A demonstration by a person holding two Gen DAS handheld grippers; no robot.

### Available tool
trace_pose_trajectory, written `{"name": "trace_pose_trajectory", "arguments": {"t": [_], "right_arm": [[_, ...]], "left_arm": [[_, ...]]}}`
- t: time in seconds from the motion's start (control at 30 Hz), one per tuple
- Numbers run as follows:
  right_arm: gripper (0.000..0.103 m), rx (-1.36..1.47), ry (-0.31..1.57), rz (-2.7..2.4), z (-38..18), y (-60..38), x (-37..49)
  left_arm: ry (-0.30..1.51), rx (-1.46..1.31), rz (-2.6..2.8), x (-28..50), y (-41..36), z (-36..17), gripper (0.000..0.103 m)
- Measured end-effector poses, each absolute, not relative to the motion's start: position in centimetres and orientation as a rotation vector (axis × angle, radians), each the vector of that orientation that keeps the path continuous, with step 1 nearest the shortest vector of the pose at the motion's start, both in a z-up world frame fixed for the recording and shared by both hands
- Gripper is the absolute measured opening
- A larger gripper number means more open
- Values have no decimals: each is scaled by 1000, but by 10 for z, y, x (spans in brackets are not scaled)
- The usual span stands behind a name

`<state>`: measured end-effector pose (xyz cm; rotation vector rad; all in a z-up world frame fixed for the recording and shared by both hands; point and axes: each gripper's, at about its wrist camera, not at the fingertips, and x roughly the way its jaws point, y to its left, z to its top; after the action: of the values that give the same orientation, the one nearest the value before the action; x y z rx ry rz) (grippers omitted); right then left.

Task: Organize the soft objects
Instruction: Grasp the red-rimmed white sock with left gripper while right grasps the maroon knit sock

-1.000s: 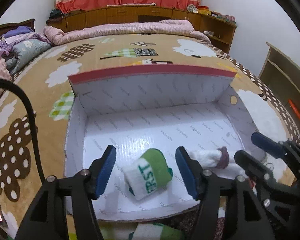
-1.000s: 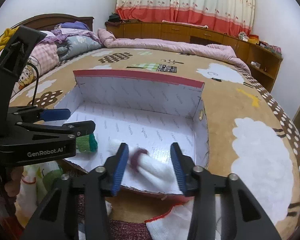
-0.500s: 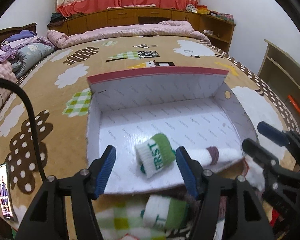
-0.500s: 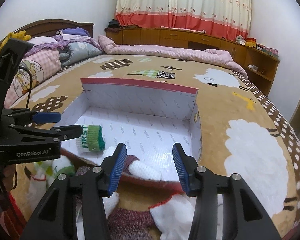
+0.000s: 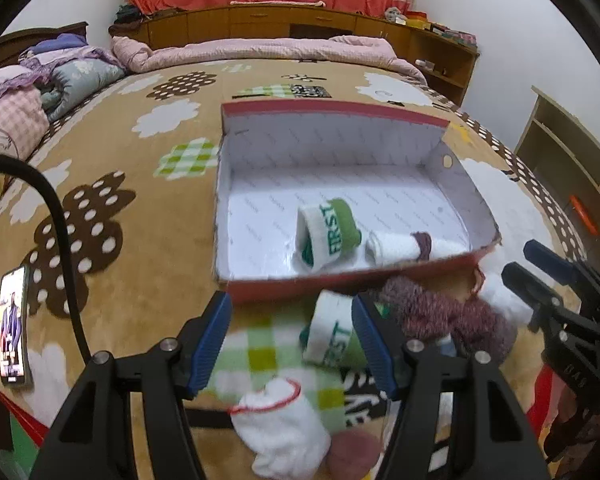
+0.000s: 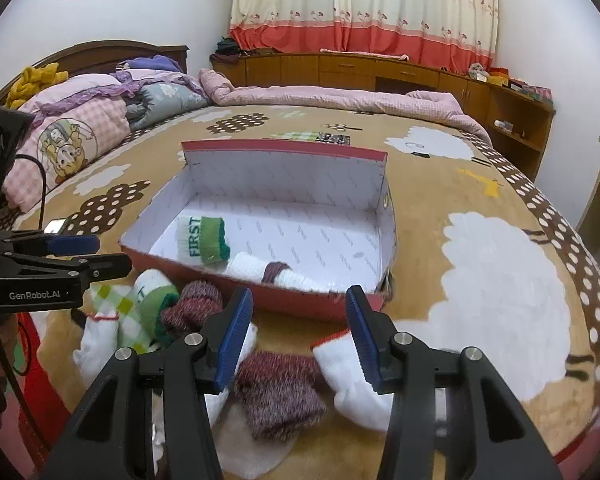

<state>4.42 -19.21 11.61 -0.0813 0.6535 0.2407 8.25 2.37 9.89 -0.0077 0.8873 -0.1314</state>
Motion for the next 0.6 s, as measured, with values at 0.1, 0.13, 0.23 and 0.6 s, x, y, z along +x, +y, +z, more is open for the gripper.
{"name": "trace_pose_trajectory", "arguments": {"t": [0.1,0.13,0.23,0.6], "right_arm": [[50,-74,660,242,114,-194,35],[50,-72,663,242,113,-194,32],[50,-66,674,244,110,-194,24],[50,-38,725,247,92,-195,6]], "left_arm": [[895,-18,-123,72,28,96,66],[900,-26,-120,70,30,95,66],[913,-45,-114,64,35,91,66],[965,-76,-99,38,48,74,66]]}}
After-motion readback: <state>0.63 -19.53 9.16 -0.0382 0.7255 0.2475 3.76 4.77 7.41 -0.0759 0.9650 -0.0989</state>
